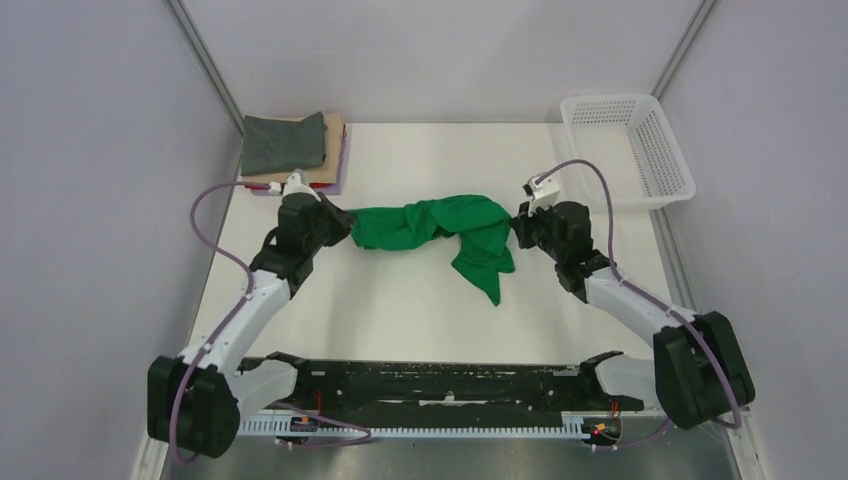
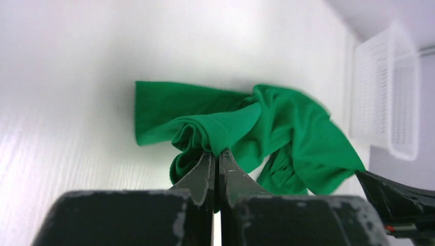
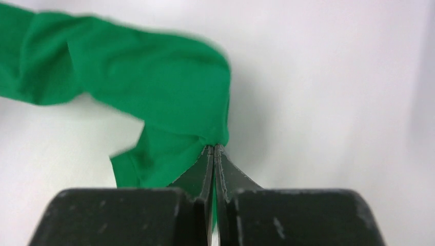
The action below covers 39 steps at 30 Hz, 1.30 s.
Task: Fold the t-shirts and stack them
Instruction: Flatten out the tshirt
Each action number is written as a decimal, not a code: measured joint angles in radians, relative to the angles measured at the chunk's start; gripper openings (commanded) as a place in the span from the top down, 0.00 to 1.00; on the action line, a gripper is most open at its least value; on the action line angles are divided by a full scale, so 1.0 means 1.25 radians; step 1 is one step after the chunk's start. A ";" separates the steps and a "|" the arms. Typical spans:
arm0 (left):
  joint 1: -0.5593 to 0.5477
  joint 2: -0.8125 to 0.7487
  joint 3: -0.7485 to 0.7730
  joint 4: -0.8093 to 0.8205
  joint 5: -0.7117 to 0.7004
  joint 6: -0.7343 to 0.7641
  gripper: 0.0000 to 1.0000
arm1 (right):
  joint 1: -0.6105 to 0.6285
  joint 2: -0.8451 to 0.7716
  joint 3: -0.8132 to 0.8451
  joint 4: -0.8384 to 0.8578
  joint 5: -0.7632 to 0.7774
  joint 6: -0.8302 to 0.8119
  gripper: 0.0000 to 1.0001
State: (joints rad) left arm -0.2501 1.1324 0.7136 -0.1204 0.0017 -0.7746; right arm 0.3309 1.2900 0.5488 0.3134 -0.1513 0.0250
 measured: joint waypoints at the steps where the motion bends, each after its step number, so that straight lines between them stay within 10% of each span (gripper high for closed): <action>1: 0.000 -0.031 0.001 0.004 -0.012 0.005 0.98 | 0.000 -0.034 0.012 0.001 0.011 -0.011 1.00; 29: 0.000 -0.489 0.332 0.146 -0.103 0.202 0.98 | 0.000 -0.500 0.496 -0.130 -0.063 -0.252 1.00; 39: 0.000 -0.389 0.401 0.020 -0.181 0.199 0.97 | 0.000 -0.443 0.526 -0.168 0.030 -0.298 1.00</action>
State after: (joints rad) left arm -0.2501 0.6456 1.2148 -0.0959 -0.2245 -0.5262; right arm 0.3313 0.7357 1.2068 0.1036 -0.1135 -0.3481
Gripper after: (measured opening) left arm 0.042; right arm 0.004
